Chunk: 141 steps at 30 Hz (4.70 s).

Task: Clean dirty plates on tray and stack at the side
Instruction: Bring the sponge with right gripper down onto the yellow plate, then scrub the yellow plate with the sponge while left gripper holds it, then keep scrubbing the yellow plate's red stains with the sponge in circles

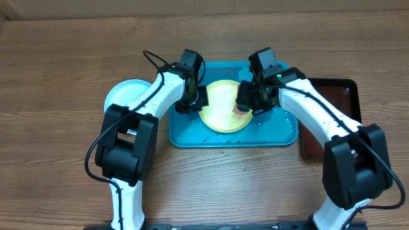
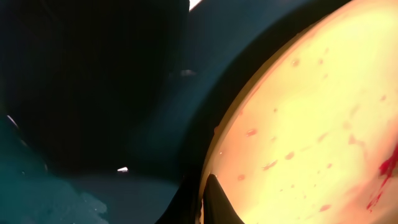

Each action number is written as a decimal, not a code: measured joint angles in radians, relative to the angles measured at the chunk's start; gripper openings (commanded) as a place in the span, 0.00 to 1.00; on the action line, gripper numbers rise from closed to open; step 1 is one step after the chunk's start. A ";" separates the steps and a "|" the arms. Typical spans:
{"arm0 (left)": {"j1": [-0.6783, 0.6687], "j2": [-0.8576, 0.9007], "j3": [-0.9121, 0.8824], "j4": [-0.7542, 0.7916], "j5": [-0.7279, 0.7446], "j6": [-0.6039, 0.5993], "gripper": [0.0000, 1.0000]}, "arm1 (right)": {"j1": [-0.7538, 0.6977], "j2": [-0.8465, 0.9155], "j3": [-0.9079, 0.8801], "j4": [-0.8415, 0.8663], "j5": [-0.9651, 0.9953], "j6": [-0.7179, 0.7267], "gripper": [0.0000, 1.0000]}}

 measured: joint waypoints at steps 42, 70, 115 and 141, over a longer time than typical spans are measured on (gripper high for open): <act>0.015 0.000 0.000 0.006 0.000 0.072 0.04 | -0.020 0.223 0.214 -0.110 0.106 -0.007 0.04; 0.015 0.000 0.000 -0.001 0.005 0.076 0.04 | 0.072 0.303 0.264 -0.359 -0.166 -0.056 0.04; 0.016 0.000 0.000 -0.005 0.008 0.076 0.04 | 0.080 0.360 0.354 -0.369 -0.119 -0.079 0.04; 0.016 0.000 0.000 -0.005 0.008 0.076 0.04 | 0.116 0.362 0.412 -0.256 0.351 -0.050 0.04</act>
